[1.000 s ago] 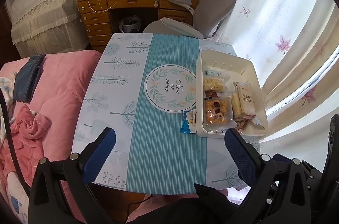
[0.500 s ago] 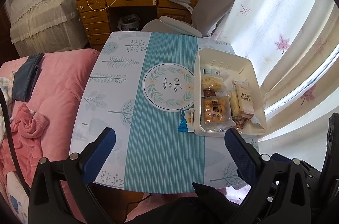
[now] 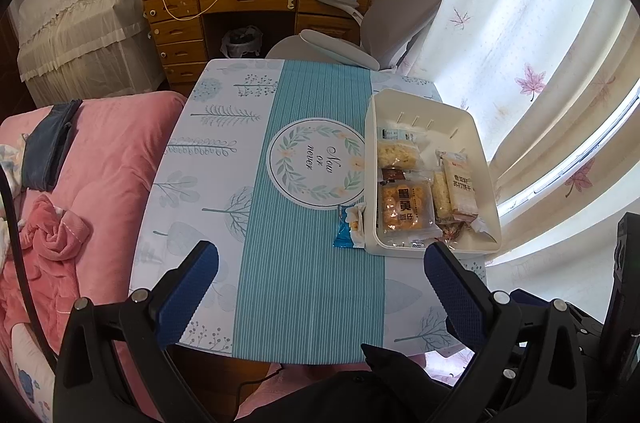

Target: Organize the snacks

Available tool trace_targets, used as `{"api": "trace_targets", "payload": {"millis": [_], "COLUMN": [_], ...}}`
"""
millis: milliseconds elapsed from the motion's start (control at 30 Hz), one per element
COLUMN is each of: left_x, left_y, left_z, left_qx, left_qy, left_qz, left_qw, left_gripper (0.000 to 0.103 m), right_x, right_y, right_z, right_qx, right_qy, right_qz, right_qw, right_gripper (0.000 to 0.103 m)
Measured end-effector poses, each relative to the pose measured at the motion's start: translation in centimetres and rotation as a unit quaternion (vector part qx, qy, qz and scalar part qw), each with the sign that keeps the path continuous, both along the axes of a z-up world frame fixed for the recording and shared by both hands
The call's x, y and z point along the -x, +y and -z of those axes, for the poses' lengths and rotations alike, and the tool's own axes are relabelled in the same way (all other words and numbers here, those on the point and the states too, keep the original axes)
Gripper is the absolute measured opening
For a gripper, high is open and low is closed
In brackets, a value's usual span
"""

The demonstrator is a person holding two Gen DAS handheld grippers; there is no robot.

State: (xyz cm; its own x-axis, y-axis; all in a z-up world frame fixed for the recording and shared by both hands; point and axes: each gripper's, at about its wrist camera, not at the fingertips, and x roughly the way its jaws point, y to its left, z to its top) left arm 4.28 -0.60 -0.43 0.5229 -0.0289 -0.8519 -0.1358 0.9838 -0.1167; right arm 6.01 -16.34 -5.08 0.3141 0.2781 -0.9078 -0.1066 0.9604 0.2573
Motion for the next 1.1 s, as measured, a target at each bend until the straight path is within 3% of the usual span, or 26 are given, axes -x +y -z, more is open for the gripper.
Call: {"api": "trace_targets", "payload": {"millis": [1100], "left_x": [0.13], "left_y": [-0.46], "left_z": [0.14], "left_qx": [0.002], "left_qy": [0.002], "left_qz": [0.0], "left_qw": [1.0], "left_gripper": [0.102], "right_x": [0.73], "right_y": [-0.04], "right_z": [0.72], "right_qx": [-0.002], "right_qy": [0.007], "right_qz": [0.002], "right_qw": [1.0], "right_gripper": [0.103]}}
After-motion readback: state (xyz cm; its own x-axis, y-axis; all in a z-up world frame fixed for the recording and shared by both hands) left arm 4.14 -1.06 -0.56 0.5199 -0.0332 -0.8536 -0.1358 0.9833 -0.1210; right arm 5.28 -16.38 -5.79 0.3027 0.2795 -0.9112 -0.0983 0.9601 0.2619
